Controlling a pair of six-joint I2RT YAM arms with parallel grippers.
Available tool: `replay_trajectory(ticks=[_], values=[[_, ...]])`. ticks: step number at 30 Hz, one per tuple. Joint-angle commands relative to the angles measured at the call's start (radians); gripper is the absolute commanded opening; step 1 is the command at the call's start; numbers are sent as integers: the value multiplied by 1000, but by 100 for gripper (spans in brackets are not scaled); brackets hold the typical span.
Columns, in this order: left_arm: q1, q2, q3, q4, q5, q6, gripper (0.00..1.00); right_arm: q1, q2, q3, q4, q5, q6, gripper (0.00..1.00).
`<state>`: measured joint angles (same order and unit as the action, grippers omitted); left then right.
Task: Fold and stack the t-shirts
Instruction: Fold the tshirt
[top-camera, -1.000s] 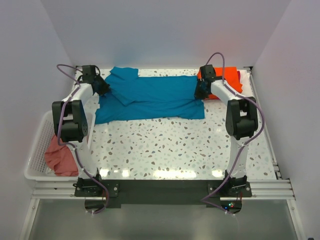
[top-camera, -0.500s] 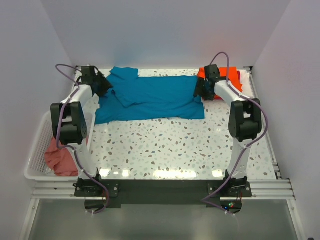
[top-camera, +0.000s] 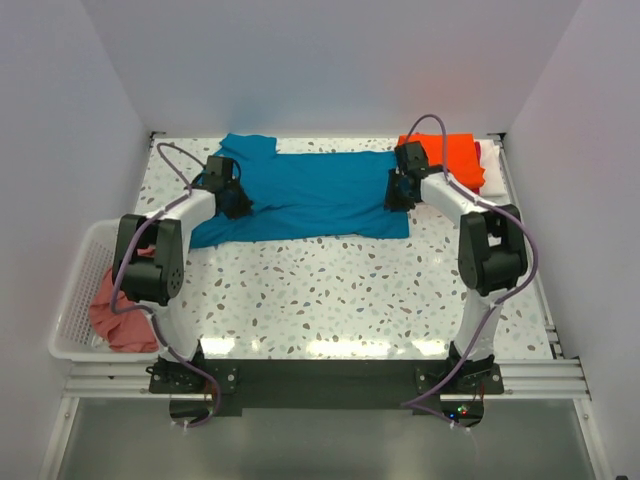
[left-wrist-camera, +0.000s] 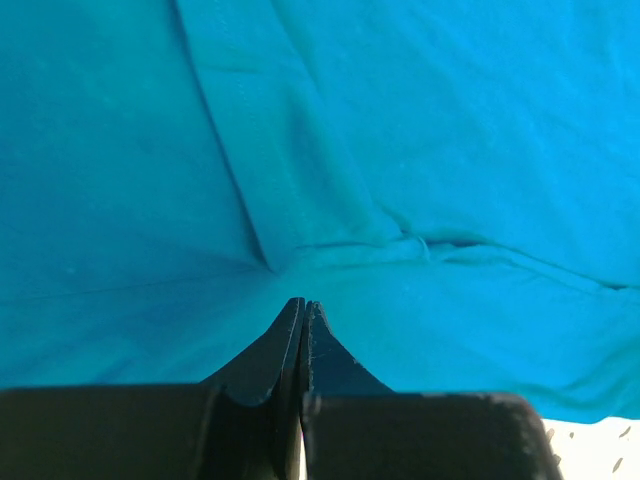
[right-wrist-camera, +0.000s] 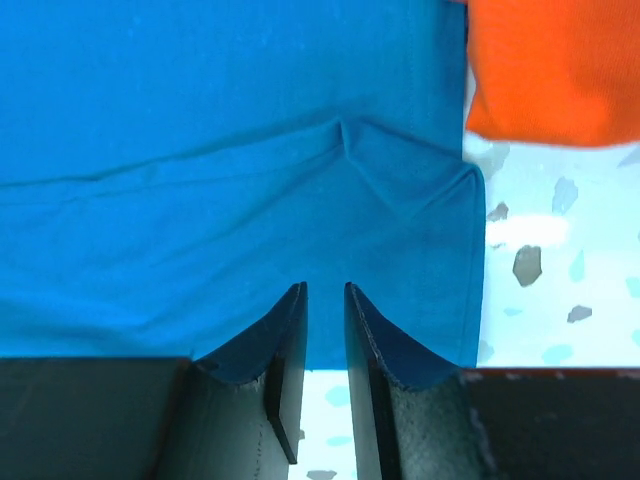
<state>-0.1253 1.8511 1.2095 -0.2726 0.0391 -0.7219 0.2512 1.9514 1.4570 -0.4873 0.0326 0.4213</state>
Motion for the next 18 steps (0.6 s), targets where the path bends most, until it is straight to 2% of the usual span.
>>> replay_trajectory(ticks=[1,5,11,14,18], values=[[-5,-1,2,16,-36,-8,0,-7,49,81,7,7,-13,25],[-16,28,28,10,-59,-4,0,-21,133,150,-16,23,-29,25],[-19,86,84,-2,-51,10,1,-61,175,209,-27,18,-24,28],[-19,117,125,-14,-53,13,7,-72,156,213,-23,20,-26,29],[-19,149,183,-25,-54,24,23,-78,115,200,-17,23,-30,32]])
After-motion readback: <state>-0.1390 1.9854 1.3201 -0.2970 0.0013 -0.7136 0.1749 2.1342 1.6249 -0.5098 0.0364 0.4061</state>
